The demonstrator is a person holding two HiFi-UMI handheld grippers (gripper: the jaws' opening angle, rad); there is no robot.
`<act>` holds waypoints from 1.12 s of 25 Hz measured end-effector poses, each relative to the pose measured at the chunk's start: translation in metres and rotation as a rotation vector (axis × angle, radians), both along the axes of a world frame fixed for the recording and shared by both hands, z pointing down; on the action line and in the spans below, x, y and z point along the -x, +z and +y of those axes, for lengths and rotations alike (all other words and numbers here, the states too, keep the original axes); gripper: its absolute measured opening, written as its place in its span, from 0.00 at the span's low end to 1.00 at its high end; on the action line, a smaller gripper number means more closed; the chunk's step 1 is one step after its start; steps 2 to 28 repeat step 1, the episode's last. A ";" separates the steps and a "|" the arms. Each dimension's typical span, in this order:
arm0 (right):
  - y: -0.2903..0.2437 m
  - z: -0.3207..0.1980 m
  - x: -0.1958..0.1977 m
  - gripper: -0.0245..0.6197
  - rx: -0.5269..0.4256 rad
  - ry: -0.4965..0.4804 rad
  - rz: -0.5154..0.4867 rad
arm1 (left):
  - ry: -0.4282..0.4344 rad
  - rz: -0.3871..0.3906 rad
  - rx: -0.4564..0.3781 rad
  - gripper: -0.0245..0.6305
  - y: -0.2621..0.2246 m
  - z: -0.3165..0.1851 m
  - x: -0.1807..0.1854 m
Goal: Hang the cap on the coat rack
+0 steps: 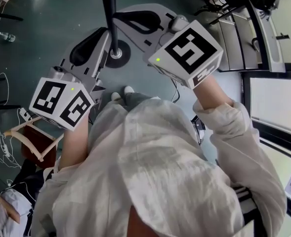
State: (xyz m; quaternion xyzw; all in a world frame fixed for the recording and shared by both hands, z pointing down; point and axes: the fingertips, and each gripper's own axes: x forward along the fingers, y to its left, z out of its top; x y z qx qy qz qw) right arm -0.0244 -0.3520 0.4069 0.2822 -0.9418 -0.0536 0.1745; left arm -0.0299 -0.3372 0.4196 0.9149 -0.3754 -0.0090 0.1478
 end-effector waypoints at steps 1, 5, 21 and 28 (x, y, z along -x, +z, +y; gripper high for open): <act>0.000 0.000 0.001 0.04 -0.002 0.003 -0.004 | 0.002 0.003 0.001 0.08 0.000 0.000 0.000; 0.000 0.000 0.001 0.04 -0.002 0.003 -0.004 | 0.002 0.003 0.001 0.08 0.000 0.000 0.000; 0.000 0.000 0.001 0.04 -0.002 0.003 -0.004 | 0.002 0.003 0.001 0.08 0.000 0.000 0.000; 0.000 0.000 0.001 0.04 -0.002 0.003 -0.004 | 0.002 0.003 0.001 0.08 0.000 0.000 0.000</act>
